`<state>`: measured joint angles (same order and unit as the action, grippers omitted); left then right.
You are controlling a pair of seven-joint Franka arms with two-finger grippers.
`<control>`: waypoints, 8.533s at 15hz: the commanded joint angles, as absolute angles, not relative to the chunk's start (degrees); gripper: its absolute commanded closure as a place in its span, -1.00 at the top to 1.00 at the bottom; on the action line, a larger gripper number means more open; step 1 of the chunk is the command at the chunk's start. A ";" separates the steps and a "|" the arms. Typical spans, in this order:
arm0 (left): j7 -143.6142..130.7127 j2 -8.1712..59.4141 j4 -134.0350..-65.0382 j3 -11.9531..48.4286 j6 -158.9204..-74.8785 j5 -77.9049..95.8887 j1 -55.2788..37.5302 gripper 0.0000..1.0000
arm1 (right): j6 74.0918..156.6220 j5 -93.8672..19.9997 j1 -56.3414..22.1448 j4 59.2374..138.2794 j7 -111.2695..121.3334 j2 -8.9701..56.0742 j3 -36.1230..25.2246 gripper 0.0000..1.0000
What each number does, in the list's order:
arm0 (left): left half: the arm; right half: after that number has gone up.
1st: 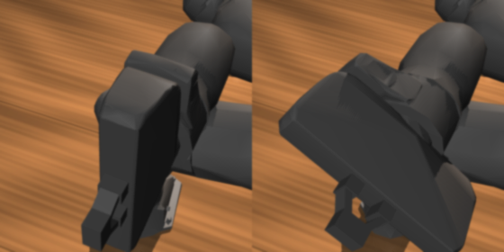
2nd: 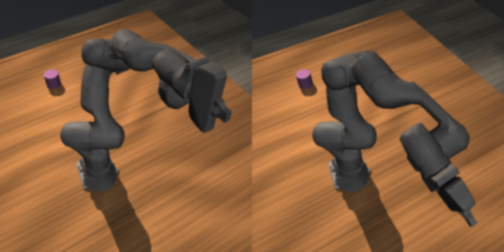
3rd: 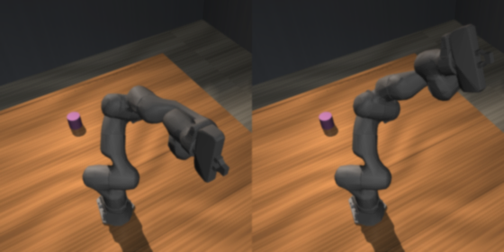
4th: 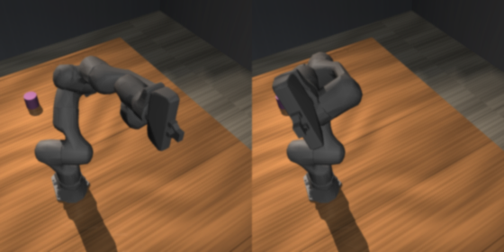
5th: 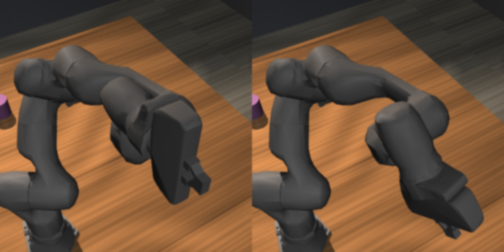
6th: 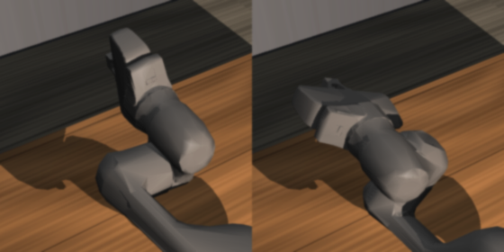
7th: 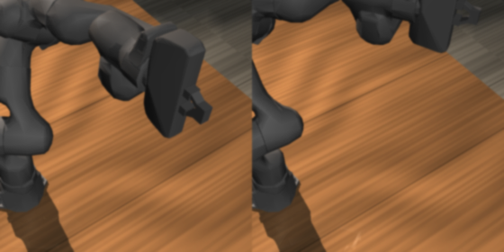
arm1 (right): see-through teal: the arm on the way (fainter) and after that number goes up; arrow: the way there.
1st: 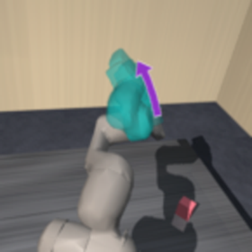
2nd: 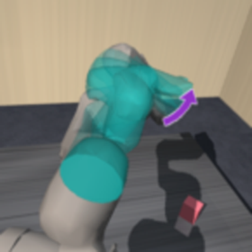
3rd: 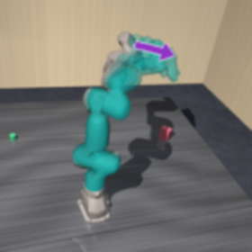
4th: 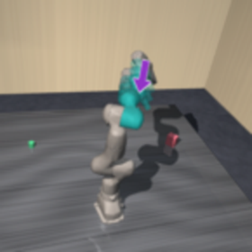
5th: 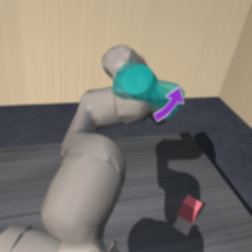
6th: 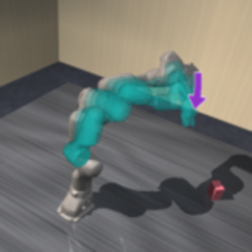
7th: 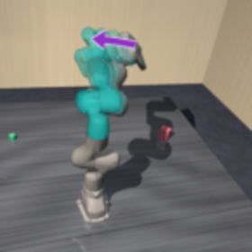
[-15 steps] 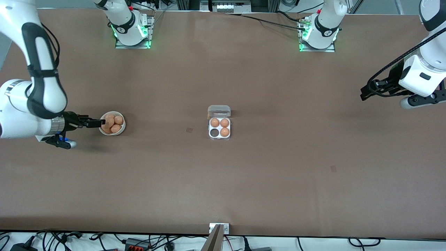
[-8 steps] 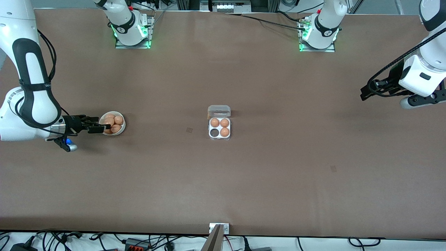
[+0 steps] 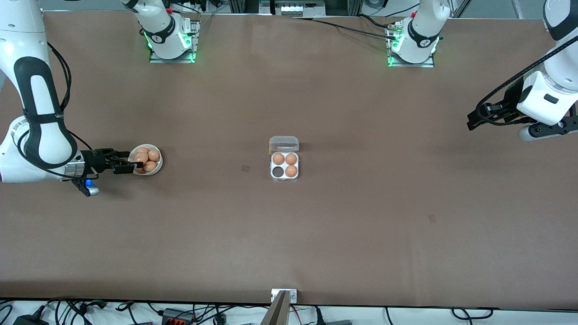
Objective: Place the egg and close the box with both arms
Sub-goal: 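Lower the right gripper into the bowl and grasp one brown egg, then lift the egg with the right gripper and carry it to the box, then lower the egg into the empty box slot and open the right gripper, then withdraw the right gripper to rest while the left gripper rises, then reach the left gripper to the open lid of the egg box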
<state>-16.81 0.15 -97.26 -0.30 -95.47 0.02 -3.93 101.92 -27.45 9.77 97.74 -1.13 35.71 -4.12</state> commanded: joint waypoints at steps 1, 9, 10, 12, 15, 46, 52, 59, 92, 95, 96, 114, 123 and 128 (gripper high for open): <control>-15.82 -0.79 -97.91 -0.18 -95.80 0.35 -3.52 1.00 | 101.16 -28.65 10.63 96.86 -1.67 36.56 -3.69 0.77; -15.82 -0.79 -97.91 -0.18 -95.80 0.35 -3.52 1.00 | 100.46 -29.44 10.63 96.86 -3.25 36.91 -3.69 0.62; -15.82 -0.79 -97.91 -0.18 -95.89 0.35 -3.52 1.00 | 100.46 -29.44 10.63 96.86 -3.25 37.00 -3.69 0.50; -15.82 -0.79 -97.91 -0.18 -95.89 0.35 -3.52 1.00 | 100.37 -29.53 10.72 96.86 -3.16 37.00 -3.60 0.21; -15.82 -0.79 -97.91 -0.18 -95.80 0.35 -3.52 1.00 | 100.20 -29.44 10.63 96.86 -3.08 37.00 -3.60 -0.15; -15.82 -0.79 -97.91 -0.18 -95.80 0.35 -3.43 1.00 | 120.57 -9.93 -35.05 72.33 -29.86 42.27 -3.52 -0.70; -15.82 -0.79 -97.91 -0.18 -95.80 0.35 -3.43 1.00 | 122.16 -8.35 -38.75 72.86 -33.13 45.87 -3.60 -0.70; -15.82 -0.79 -97.91 -0.18 -95.80 0.35 -3.43 1.00 | 125.51 -8.17 -40.78 73.04 -36.30 48.43 -3.69 -0.70; -16.26 -0.70 -97.91 -0.18 -95.71 0.35 -3.43 1.00 | 111.72 2.55 -38.33 73.04 -34.64 34.91 -7.99 1.00; -15.73 -0.70 -97.91 -0.18 -95.71 0.35 -3.69 1.00 | 106.19 2.11 -33.24 73.04 -29.81 29.90 -8.09 1.00; -15.73 -0.62 -97.91 -0.18 -95.71 0.35 -3.78 1.00 | 104.78 2.02 -31.22 73.04 -27.88 29.10 -8.17 1.00; -15.91 0.26 -95.89 0.79 -90.97 0.53 -4.13 -0.99 | 94.41 1.32 1.92 74.09 -3.98 16.00 0.09 1.00; -24.84 3.77 -95.63 13.95 -93.15 12.13 -4.66 -0.99 | 92.19 1.49 2.11 86.02 -0.62 6.70 -0.79 1.00; -39.80 15.00 -91.33 25.13 -103.26 11.60 -6.14 -0.99 | 98.96 1.85 2.11 96.41 0.18 1.06 -0.88 1.00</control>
